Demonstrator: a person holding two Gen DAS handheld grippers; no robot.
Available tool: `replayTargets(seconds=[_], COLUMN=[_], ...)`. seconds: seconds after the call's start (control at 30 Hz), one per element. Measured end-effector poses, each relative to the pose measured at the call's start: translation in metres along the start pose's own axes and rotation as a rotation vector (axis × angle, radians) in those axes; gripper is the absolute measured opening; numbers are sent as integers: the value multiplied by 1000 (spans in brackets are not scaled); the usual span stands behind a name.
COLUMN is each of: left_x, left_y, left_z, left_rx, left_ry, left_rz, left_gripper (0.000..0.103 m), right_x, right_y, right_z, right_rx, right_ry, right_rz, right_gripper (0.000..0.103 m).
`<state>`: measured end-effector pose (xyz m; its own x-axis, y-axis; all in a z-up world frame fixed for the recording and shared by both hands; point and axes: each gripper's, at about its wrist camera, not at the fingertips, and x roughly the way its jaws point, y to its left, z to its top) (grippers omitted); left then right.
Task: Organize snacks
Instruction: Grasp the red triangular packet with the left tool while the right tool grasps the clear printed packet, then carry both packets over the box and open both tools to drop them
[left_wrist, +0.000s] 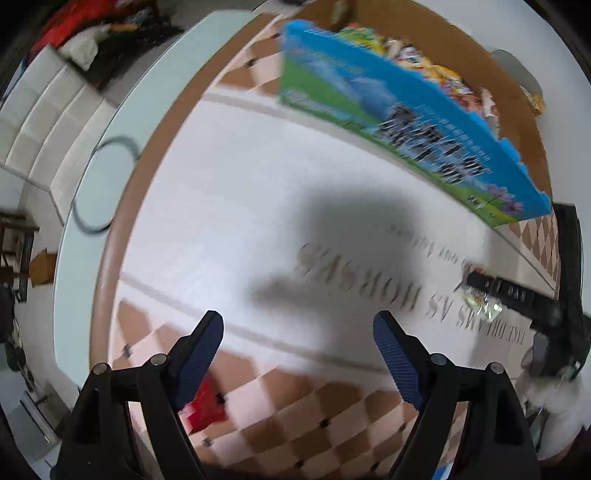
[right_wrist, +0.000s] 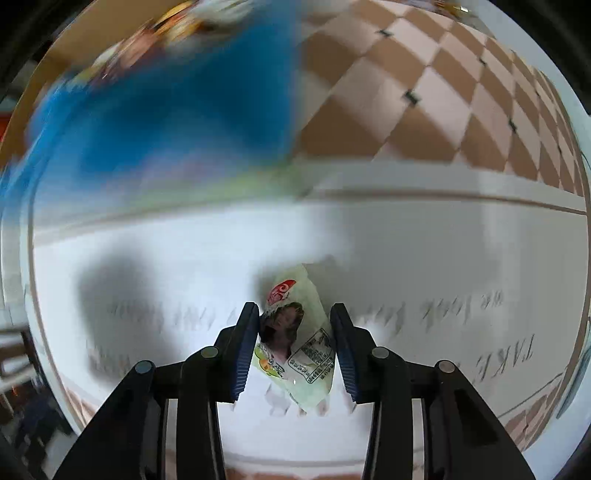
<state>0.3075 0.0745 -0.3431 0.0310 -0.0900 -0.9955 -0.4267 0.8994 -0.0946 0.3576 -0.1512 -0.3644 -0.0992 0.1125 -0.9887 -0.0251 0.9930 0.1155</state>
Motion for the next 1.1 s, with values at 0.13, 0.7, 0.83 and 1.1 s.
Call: replayTargets(seconds=[0.13, 0.7, 0.83, 1.1], left_x=[12, 86, 80, 65], left_y=[44, 98, 93, 67], left_z=[-23, -65, -68, -72], left_rx=[-73, -154, -111, -52], left_ry=[96, 248, 241, 231], left_rz=[7, 62, 45, -15], left_gripper=[83, 68, 45, 44], right_x=[12, 24, 22, 2], right_y=[25, 91, 92, 84], right_z=[-42, -99, -100, -100], right_rx=[-41, -146, -137, -118], right_ry=[58, 135, 125, 91], right_rz=[61, 65, 63, 88], right_gripper=[43, 43, 43, 43])
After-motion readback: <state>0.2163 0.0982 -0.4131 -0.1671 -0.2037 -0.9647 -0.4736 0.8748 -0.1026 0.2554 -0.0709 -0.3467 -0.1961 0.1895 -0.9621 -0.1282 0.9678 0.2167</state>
